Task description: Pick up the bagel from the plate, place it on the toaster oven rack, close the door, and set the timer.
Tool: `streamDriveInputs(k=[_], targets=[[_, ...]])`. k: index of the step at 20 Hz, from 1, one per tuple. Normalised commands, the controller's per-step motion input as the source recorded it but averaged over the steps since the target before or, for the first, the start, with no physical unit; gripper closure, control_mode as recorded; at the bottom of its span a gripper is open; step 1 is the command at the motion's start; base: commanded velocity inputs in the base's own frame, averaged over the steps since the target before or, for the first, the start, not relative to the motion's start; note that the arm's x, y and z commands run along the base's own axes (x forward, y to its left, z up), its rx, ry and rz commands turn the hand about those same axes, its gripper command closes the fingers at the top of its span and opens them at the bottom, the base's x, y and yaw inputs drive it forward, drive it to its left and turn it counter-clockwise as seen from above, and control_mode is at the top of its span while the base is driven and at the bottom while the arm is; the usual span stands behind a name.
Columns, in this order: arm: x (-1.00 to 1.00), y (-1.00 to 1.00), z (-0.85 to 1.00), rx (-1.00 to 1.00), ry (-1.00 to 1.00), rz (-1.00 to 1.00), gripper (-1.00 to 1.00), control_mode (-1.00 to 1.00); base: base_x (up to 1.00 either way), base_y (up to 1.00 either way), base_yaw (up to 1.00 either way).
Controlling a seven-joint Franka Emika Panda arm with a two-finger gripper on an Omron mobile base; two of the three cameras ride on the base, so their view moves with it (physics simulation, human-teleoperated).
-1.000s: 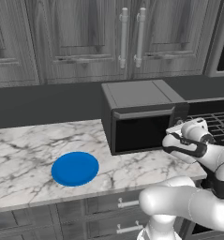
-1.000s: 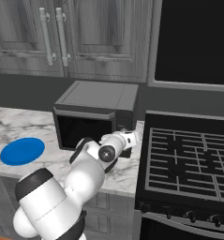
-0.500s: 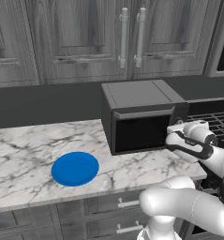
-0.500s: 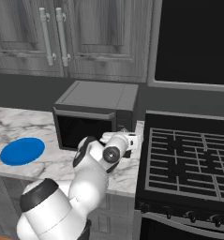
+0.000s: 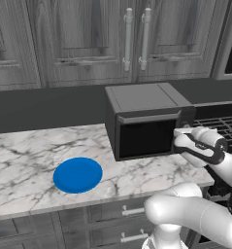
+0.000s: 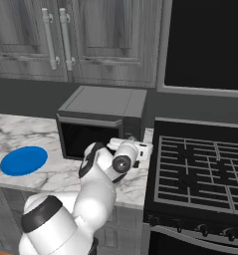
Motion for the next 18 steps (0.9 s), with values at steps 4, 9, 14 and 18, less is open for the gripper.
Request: streamDriveInputs(k=[4,9,14,18], targets=[[0.00,0.00,0.00,0.23,0.00,-0.13,1.00,-1.00,0.00,0.00,0.00],[0.00,0.00,0.00,0.32,0.00,-0.17,1.00,-1.00,0.00,0.00,0.00],[0.00,0.00,0.00,0.35,0.02,-0.21,1.00,-1.00,0.00,0.00,0.00],[0.00,0.00,0.00,0.36,0.05,-0.22,1.00,-1.00,0.00,0.00,0.00]])
